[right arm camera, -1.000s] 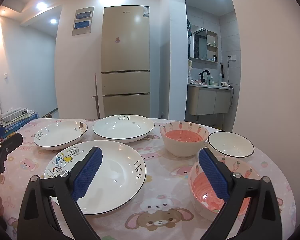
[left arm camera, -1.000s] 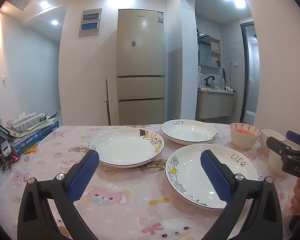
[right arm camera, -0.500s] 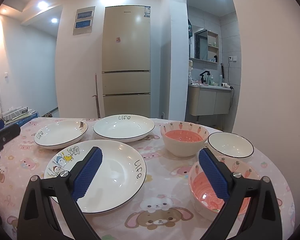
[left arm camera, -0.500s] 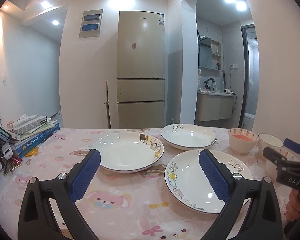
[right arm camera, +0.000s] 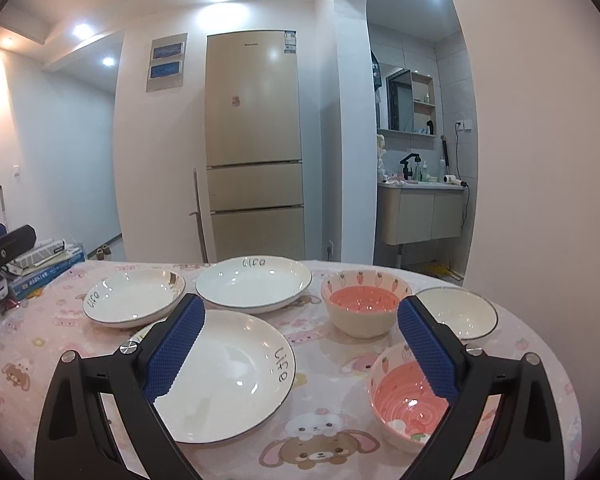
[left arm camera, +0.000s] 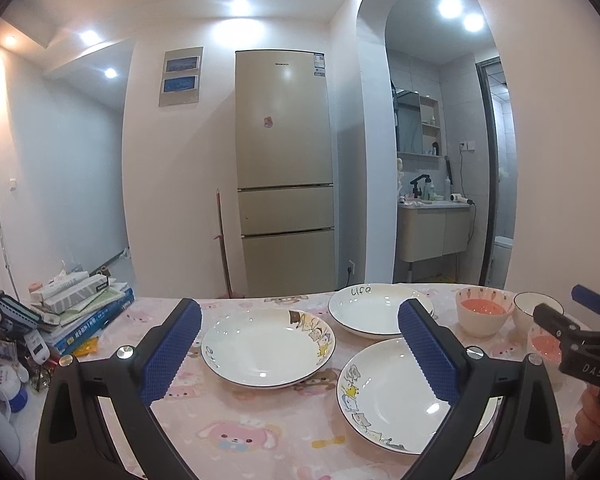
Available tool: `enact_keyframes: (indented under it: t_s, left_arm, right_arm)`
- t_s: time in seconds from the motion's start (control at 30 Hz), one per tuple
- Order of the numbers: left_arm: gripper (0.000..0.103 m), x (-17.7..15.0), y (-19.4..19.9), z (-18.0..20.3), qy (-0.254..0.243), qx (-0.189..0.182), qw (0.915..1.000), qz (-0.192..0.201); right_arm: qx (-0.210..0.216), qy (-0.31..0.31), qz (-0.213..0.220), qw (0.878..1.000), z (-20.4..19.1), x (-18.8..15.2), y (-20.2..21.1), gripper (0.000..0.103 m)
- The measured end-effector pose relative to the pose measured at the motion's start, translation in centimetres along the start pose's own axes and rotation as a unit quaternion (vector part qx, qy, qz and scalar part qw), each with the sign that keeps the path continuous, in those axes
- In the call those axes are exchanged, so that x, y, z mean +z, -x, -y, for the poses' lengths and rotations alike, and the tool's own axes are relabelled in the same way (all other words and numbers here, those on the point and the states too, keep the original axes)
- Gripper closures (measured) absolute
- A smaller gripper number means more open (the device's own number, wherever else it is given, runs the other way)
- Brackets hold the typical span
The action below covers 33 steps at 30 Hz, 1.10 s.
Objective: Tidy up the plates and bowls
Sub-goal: 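Move both tools down toward the rim of the cat-rimmed white plate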
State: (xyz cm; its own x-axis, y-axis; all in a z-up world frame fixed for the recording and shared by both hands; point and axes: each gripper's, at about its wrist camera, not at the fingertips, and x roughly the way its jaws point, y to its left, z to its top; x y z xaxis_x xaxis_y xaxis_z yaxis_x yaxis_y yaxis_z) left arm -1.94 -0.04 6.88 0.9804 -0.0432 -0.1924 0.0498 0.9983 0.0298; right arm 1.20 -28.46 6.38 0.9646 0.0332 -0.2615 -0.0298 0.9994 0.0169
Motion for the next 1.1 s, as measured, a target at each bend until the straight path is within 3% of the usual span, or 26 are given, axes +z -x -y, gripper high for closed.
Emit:
enact_keyframes:
  t_s: [0.3, 0.47, 0.63, 0.93, 1.1]
  left_arm:
    - [0.0, 2.4, -0.4, -1.1, 0.011, -0.009, 0.9998, -0.01]
    - [0.0, 4.8, -2.3, -3.1, 0.036, -0.017, 0.9981, -0.046]
    - [0.0, 7.2, -5.0, -5.0, 0.059, -0.012, 0.9945, -0.086]
    - [0.0, 10.4, -9.8, -8.5, 0.061, 0.009, 0.9935, -0.096]
    - [0.0, 10.5, -12.7, -10.5, 0.062, 0.007, 0.9916, -0.113]
  right_arm:
    - [0.031, -0.008, -0.003, 0.999, -1.1, 4.6, -0.1, 0.006]
    - [0.043, -0.011, -0.015, 0.999, -2.2, 7.6, -2.1, 0.006]
    - [0.094, -0.04, -0.061, 0.993, -3.5, 10.0, -5.5, 0.006]
    - [0.143, -0.054, -0.12, 0.981, -8.6, 12.6, -13.1, 0.011]
    - [0.167, -0.094, -0.165, 0.967, -10.5, 12.4, -17.5, 0.012]
